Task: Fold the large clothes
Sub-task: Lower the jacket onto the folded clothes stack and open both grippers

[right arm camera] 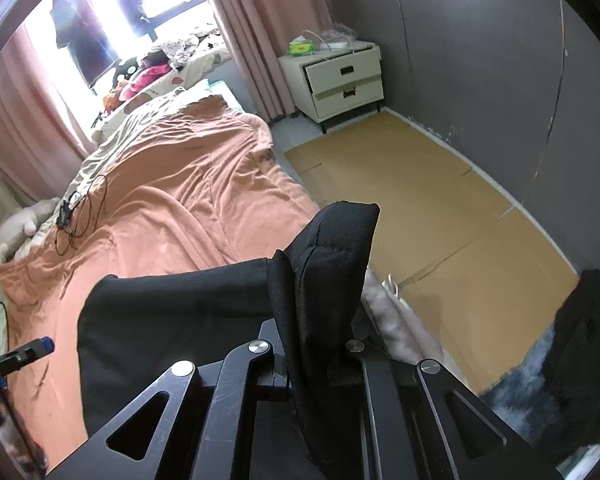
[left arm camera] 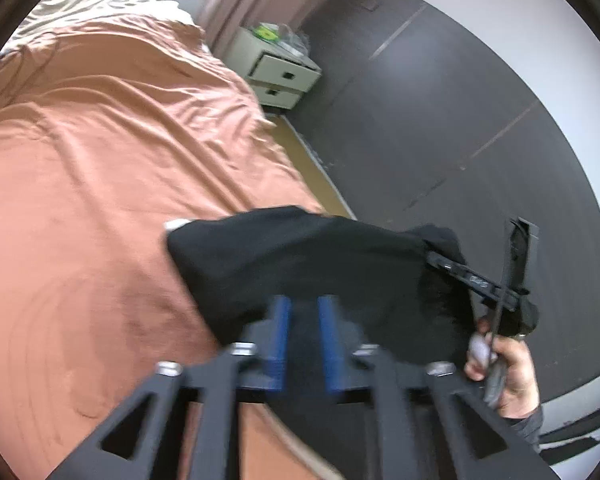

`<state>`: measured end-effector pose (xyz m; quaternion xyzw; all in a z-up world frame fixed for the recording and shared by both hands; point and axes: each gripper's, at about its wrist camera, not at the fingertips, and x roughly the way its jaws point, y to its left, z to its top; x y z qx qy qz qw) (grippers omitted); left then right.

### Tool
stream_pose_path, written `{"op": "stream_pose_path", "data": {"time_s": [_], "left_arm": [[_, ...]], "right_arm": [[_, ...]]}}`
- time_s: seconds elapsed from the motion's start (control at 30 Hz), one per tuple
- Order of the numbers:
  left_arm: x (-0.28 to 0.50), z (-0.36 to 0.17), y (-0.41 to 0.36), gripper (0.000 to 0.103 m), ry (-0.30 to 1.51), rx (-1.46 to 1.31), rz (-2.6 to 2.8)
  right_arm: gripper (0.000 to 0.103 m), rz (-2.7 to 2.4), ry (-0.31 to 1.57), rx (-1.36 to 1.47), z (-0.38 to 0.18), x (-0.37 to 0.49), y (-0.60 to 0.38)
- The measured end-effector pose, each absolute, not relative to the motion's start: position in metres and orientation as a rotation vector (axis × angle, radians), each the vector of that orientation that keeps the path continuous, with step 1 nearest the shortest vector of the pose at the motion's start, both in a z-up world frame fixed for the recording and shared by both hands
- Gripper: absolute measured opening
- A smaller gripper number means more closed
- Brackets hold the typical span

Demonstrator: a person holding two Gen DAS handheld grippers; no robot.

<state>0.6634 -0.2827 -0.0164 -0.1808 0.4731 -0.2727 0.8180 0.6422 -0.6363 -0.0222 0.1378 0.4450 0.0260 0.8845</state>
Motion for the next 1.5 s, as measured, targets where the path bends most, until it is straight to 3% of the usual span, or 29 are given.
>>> {"op": "stream_pose_path", "data": {"time_s": [0.03,0.07,0.17,0.23,0.27,0.3,0.73,0.97,1.07,1.13,1.2,1.3,1.5], "left_arm": [[0.663,-0.022,-0.277,0.07,1.01,-0.399,-0.567],[0.662,-0.026,-0.273,0.084,1.009,-0.413,-0.56],[0.661,-0.045,-0.276,0.086,1.061,-0.434,-0.576],[0.662,-0.058,-0.284,0.086,1.119,-0.441,-0.579],[0.661,-0.067,-0.289,0.086,1.148,-0.455,-0.582],[0.661,-0.071,-0.294,0.086,1.166,-0.459,-0.585],[0.668,-0.074,-0.315,0.085,1.18,-0.479,-0.568],[0.674,-0.061,-0.326,0.06,1.146,-0.378,-0.571],[0.683,-0.055,-0.332,0.056,1.131,-0.354,-0.588],[0.69,-0.056,-0.338,0.055,1.121,-0.334,-0.594],[0.698,-0.061,-0.342,0.055,1.114,-0.324,-0.598],[0.712,-0.073,-0.346,0.055,1.11,-0.333,-0.588],[0.712,-0.081,-0.332,0.056,1.113,-0.371,-0.571]], "right_arm": [[0.009,0.055,0.932,0.29,-0.025,0.643,-0.637],[0.01,0.055,0.936,0.291,-0.026,0.642,-0.638],[0.019,0.046,0.95,0.295,-0.027,0.651,-0.638],[0.047,0.028,0.981,0.308,-0.029,0.656,-0.638],[0.07,0.019,0.996,0.316,-0.03,0.659,-0.638],[0.078,-0.002,1.005,0.319,-0.029,0.656,-0.64],[0.078,-0.229,0.919,0.426,-0.012,0.509,-0.716],[0.078,-0.308,0.883,0.632,-0.047,0.418,-0.742],[0.077,-0.236,0.855,0.75,-0.064,0.397,-0.738],[0.067,-0.18,0.823,0.799,-0.068,0.395,-0.732],[0.05,-0.113,0.794,0.818,-0.069,0.395,-0.722],[0.035,-0.074,0.79,0.809,-0.074,0.402,-0.709],[0.032,-0.089,0.788,0.83,-0.086,0.407,-0.707]]}}
